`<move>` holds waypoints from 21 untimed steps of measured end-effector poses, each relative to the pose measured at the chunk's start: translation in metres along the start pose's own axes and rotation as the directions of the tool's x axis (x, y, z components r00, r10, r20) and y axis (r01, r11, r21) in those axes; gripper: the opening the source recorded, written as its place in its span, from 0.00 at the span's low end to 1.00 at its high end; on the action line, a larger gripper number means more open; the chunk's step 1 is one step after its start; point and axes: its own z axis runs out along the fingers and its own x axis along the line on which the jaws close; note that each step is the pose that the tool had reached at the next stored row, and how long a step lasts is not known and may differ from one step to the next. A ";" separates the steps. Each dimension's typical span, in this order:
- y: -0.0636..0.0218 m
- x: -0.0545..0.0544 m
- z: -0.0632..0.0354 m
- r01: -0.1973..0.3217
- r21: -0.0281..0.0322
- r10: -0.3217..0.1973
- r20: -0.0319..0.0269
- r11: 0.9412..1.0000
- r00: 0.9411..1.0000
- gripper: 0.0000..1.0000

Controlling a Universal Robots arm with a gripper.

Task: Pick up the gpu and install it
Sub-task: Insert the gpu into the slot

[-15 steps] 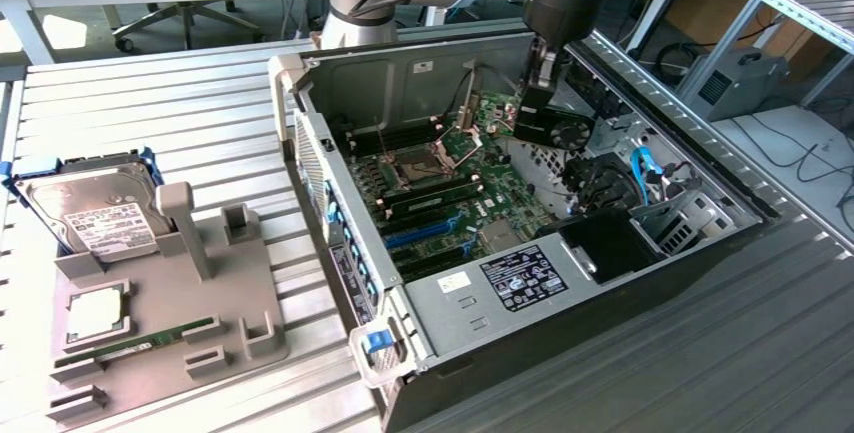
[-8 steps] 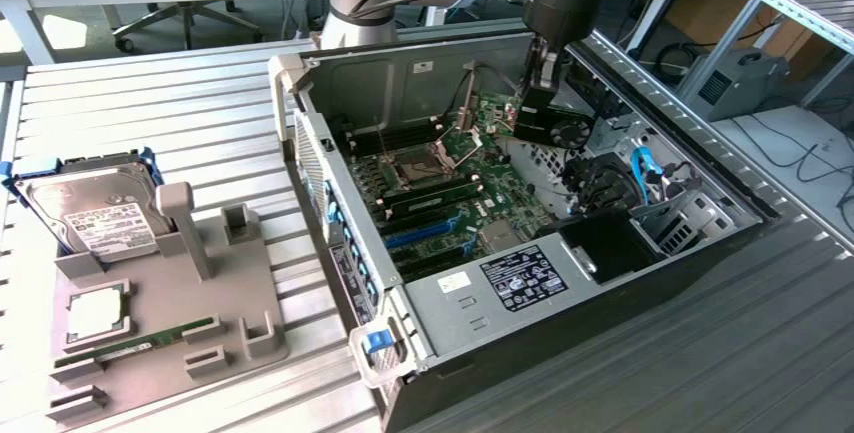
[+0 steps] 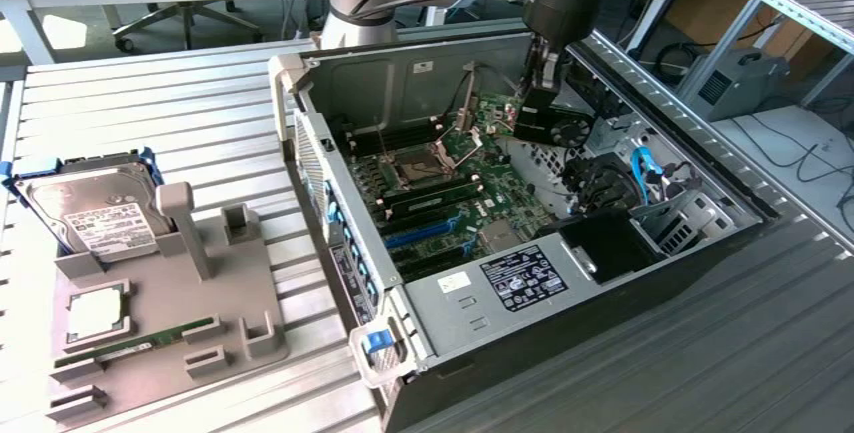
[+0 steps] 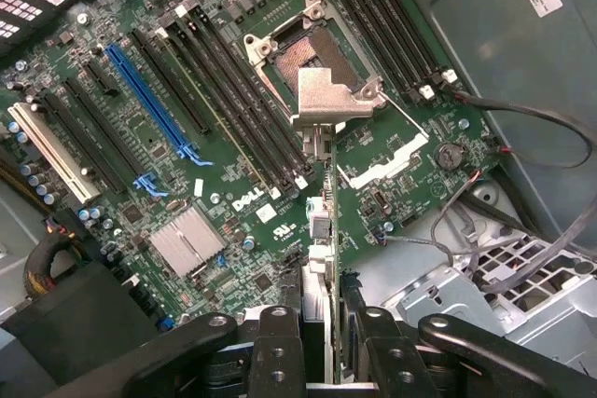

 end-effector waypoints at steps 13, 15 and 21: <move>0.0000 0.000 0.0002 0.064 -0.001 -0.064 0.003 0.998 0.998 0.27; 0.0000 0.000 0.0002 0.074 -0.001 -0.073 0.003 0.997 0.997 0.27; 0.0000 0.000 0.0003 0.101 -0.001 -0.101 0.004 0.995 0.995 0.27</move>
